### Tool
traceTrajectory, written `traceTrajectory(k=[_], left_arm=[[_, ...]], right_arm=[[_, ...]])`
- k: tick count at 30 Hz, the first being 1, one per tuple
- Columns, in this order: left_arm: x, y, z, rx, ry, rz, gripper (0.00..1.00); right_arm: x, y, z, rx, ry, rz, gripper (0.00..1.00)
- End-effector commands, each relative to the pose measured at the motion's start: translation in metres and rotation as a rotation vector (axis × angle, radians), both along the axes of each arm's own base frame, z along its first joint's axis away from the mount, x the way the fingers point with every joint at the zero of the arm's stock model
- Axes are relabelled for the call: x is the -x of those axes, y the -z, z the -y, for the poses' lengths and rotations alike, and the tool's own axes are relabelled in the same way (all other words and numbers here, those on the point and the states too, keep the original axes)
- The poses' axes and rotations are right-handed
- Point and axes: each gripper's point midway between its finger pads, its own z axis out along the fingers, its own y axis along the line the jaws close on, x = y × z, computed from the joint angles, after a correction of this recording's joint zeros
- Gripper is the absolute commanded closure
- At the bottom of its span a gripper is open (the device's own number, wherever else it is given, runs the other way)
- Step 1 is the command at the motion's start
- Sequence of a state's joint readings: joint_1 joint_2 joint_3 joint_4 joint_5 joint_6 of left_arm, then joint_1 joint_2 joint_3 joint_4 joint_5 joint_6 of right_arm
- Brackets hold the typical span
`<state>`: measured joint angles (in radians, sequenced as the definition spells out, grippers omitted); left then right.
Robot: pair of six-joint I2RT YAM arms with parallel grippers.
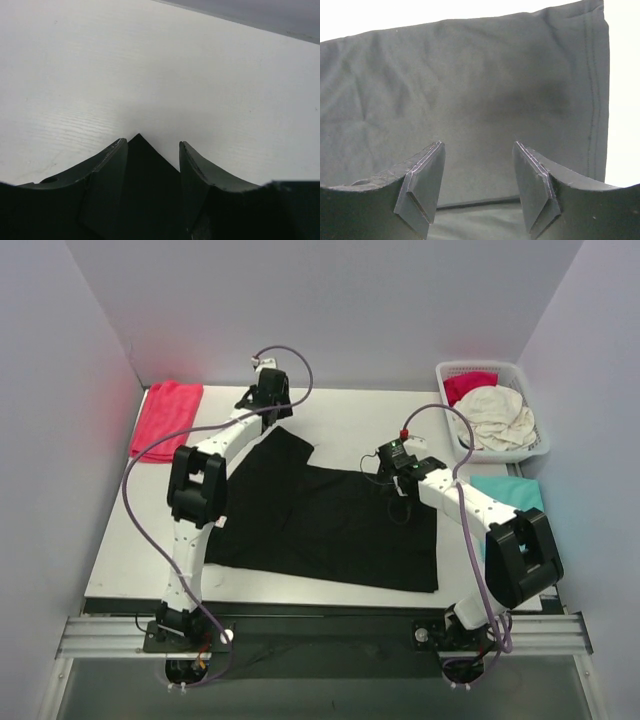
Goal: Fold and stack the t-shirts
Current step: Fold the flattened tshirt in 1/3 of the way, then grap the side of the flattened tshirt furthest away from the robot with both arms
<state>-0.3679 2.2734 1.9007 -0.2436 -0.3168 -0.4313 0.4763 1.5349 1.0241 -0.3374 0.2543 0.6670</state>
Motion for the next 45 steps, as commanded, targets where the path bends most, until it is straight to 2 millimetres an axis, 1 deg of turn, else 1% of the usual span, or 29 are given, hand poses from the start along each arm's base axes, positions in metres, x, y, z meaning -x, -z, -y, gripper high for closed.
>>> traceTrajectory(k=[1, 2, 3, 4, 6, 7, 10, 11, 14, 16, 17, 20, 24, 27, 34, 37, 45], left_arm=[[-0.004, 0.0, -0.008, -0.014, -0.011, -0.094, 0.44], [-0.011, -0.001, -0.005, -0.005, -0.014, -0.091, 0.44], [-0.013, 0.002, -0.005, -0.004, -0.018, -0.103, 0.45], [-0.008, 0.01, -0.007, -0.012, -0.023, -0.141, 0.45], [-0.013, 0.012, -0.007, -0.017, -0.036, -0.153, 0.46], [-0.008, 0.016, -0.01, -0.027, -0.047, -0.187, 0.46], [-0.003, 0.032, -0.012, -0.03, -0.054, -0.233, 0.48], [-0.002, 0.032, -0.01, -0.021, -0.047, -0.233, 0.49], [0.001, 0.044, -0.011, -0.013, -0.05, -0.265, 0.5], [0.002, 0.046, -0.012, -0.013, -0.053, -0.282, 0.51], [0.003, 0.052, -0.013, -0.015, -0.056, -0.296, 0.51], [0.003, 0.058, -0.012, -0.016, -0.058, -0.307, 0.51], [-0.001, 0.066, -0.014, -0.004, -0.062, -0.314, 0.51], [-0.005, 0.067, -0.015, -0.004, -0.061, -0.303, 0.51], [-0.016, 0.048, -0.015, 0.006, -0.05, -0.24, 0.51], [-0.02, 0.045, -0.014, 0.011, -0.044, -0.224, 0.51], [-0.02, 0.063, -0.002, 0.049, 0.017, -0.26, 0.51]], right_arm=[[-0.008, -0.004, -0.001, -0.012, 0.002, 0.01, 0.43], [-0.009, -0.003, -0.001, -0.014, 0.005, 0.008, 0.43], [-0.009, -0.001, -0.001, -0.018, 0.009, 0.004, 0.43], [-0.01, -0.001, 0.0, -0.02, 0.012, 0.004, 0.44], [-0.01, 0.0, 0.0, -0.022, 0.015, -0.001, 0.44], [-0.009, 0.001, 0.0, -0.022, 0.017, -0.006, 0.44], [-0.008, 0.004, 0.001, -0.027, 0.021, -0.017, 0.44], [-0.008, 0.006, 0.001, -0.03, 0.024, -0.022, 0.44], [-0.007, 0.007, 0.001, -0.032, 0.025, -0.028, 0.44], [-0.006, 0.008, 0.002, -0.032, 0.032, -0.033, 0.44], [-0.005, 0.008, 0.002, -0.033, 0.033, -0.031, 0.44], [-0.004, 0.008, 0.002, -0.032, 0.03, -0.035, 0.44], [-0.003, 0.007, 0.004, -0.027, 0.031, -0.033, 0.44], [-0.005, 0.007, 0.003, -0.026, 0.028, -0.034, 0.44], [-0.007, 0.011, 0.004, -0.018, 0.031, -0.048, 0.44], [-0.009, 0.012, 0.004, -0.019, 0.032, -0.052, 0.44], [-0.008, 0.015, 0.004, -0.017, 0.034, -0.067, 0.45]])
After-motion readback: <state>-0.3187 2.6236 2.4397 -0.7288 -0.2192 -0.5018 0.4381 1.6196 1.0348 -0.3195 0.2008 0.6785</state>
